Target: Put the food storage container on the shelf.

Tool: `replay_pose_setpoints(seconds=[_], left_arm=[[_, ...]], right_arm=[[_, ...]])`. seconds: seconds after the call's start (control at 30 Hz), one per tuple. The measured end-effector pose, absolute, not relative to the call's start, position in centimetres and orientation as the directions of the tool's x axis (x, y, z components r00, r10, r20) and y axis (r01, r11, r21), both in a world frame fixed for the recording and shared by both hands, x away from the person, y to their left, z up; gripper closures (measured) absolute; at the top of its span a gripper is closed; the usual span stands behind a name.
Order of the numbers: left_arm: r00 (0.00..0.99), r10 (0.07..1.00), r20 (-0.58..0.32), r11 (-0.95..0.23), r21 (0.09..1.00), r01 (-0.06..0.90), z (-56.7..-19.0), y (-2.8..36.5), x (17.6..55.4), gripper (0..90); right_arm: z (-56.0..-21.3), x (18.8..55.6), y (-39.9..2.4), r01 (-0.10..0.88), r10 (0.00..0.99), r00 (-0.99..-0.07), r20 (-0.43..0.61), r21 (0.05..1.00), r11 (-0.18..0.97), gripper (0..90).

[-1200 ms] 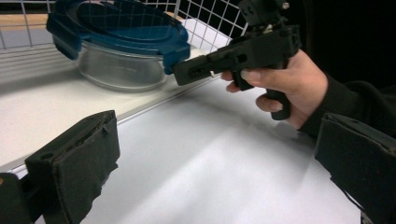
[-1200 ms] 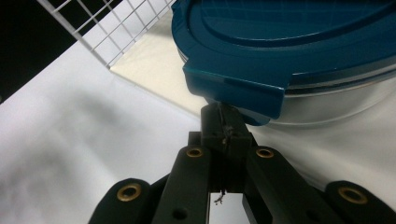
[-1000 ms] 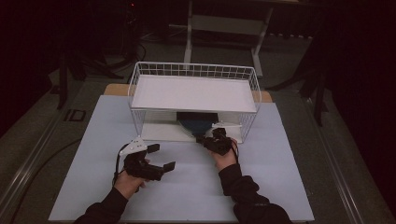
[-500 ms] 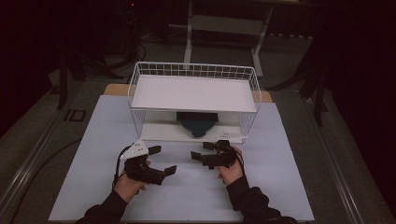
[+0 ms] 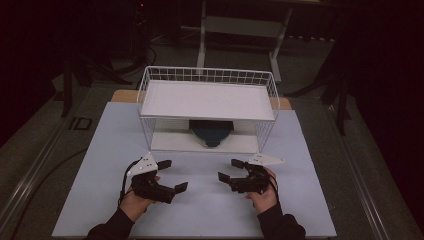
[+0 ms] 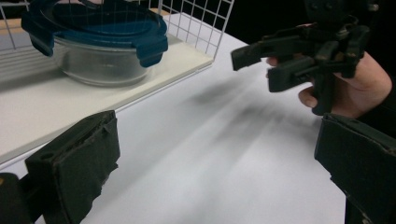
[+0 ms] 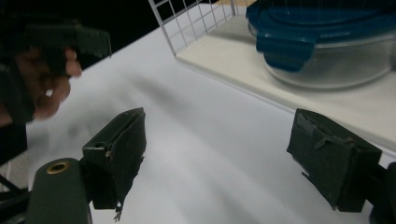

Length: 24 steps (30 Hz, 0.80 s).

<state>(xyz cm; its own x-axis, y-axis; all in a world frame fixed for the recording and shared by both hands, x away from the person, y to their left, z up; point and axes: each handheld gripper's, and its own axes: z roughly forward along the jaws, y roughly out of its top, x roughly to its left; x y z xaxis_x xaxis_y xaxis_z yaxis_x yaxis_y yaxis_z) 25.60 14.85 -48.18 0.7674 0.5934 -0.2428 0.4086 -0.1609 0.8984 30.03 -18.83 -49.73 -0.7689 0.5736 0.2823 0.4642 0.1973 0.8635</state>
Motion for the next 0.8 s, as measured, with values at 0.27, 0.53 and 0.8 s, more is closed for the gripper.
replay_pose_setpoints(seconds=[0.27, 0.53, 0.8], left_arm=[[0.772, 0.586, -0.246, -0.158, 0.900, 0.406, -48.3, 15.1, 25.2, 0.5], [0.777, 0.576, -0.252, -0.156, 0.900, 0.408, -48.6, 15.2, 25.2, 0.5], [0.789, 0.563, -0.247, -0.163, 0.902, 0.399, -48.7, 14.9, 25.1, 0.6]], right_arm=[[-50.2, 28.5, -20.6, 0.482, 0.591, -0.756, 0.282, 0.850, 0.211, 18.5], [-50.4, 27.9, -21.9, 0.483, 0.615, -0.741, 0.270, 0.850, 0.209, 18.5], [-50.5, 28.2, -22.4, 0.483, 0.629, -0.729, 0.269, 0.854, 0.195, 18.5]])
